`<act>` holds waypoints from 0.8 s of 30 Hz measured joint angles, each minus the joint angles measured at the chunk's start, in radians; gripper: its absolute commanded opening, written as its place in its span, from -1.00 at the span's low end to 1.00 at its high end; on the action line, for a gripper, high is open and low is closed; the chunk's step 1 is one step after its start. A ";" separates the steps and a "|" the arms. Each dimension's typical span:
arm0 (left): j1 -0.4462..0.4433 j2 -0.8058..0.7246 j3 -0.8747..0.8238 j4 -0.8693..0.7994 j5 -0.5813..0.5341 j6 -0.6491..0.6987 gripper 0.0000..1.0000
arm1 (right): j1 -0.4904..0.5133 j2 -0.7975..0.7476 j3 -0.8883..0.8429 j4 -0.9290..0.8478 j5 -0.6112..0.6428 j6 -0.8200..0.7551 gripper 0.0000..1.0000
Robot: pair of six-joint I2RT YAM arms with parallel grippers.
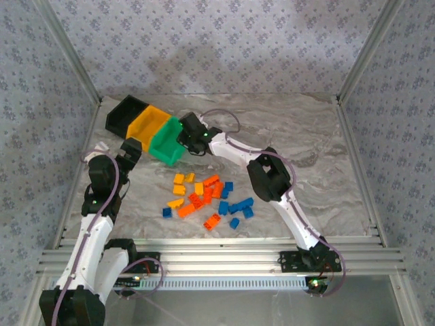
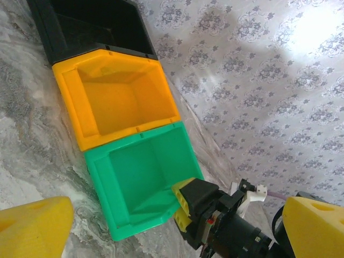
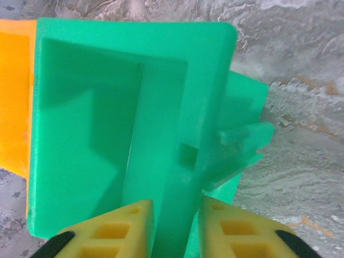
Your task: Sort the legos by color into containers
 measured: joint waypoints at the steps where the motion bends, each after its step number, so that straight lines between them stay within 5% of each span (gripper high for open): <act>1: -0.003 0.000 0.000 -0.006 0.000 0.000 1.00 | -0.005 -0.005 0.000 -0.011 -0.002 -0.004 -0.69; 10: -0.018 0.014 0.018 -0.044 0.000 0.004 1.00 | -0.066 -0.090 -0.072 -0.143 -0.022 -0.147 -1.00; 24: -0.082 0.069 0.117 -0.171 0.009 0.080 0.98 | -0.378 -0.347 -0.296 -0.294 -0.158 -0.576 -1.00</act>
